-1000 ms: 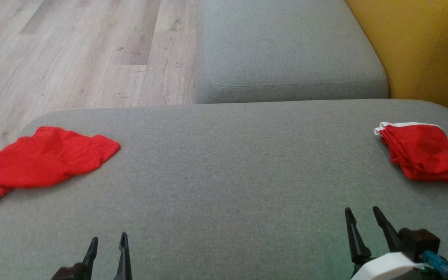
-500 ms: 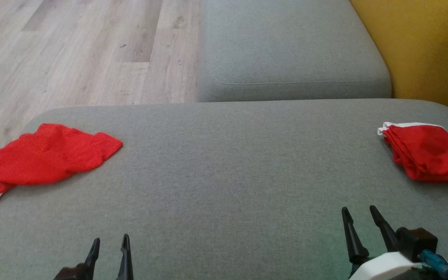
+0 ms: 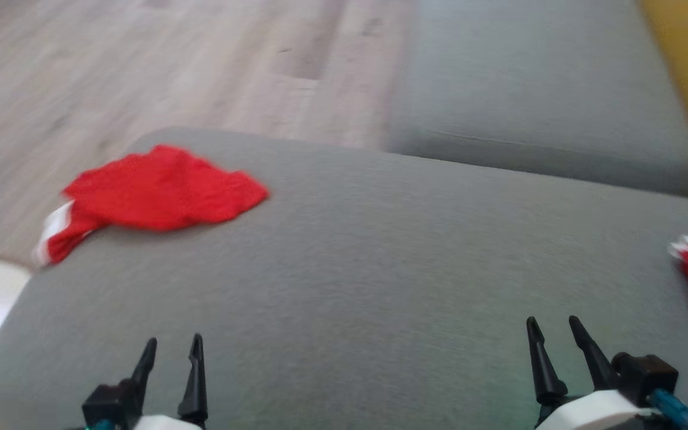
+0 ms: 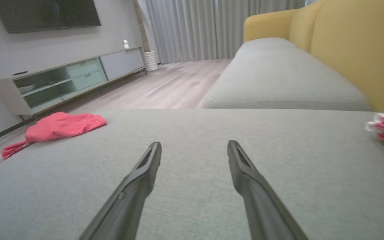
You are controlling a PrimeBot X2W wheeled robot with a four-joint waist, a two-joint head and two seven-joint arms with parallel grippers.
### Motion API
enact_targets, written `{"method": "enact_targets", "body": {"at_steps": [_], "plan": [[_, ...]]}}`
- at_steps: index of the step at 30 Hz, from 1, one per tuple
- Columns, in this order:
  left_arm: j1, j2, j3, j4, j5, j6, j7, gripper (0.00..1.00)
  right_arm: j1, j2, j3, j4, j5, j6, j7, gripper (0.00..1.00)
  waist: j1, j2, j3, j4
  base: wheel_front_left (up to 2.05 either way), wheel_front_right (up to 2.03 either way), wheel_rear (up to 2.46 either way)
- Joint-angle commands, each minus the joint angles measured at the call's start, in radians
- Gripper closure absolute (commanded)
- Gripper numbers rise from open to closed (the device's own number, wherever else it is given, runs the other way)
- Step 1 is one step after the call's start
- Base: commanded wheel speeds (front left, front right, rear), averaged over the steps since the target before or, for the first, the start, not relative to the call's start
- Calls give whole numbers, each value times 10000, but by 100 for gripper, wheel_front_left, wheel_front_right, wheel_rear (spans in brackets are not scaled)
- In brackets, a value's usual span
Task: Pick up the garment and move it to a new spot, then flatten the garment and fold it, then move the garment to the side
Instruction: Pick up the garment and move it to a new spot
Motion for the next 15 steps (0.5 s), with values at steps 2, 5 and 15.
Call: {"method": "enact_targets", "body": {"at_steps": [2,5,15], "plan": [[-705,289,451,-422,92,129,-63,0,-503,-64,383,-262,88,65,-151,0,0,0,169,1202,0,0,0],[-651,359,787,-756,98,372,-176,0,-981,-64,814,-182,77,65,-124,0,0,0,520,1559,0,0,0],[414,268,1984,-1562,170,863,-402,0,-2206,-64,2109,413,135,65,-117,0,0,0,1030,1984,0,0,0]]}}
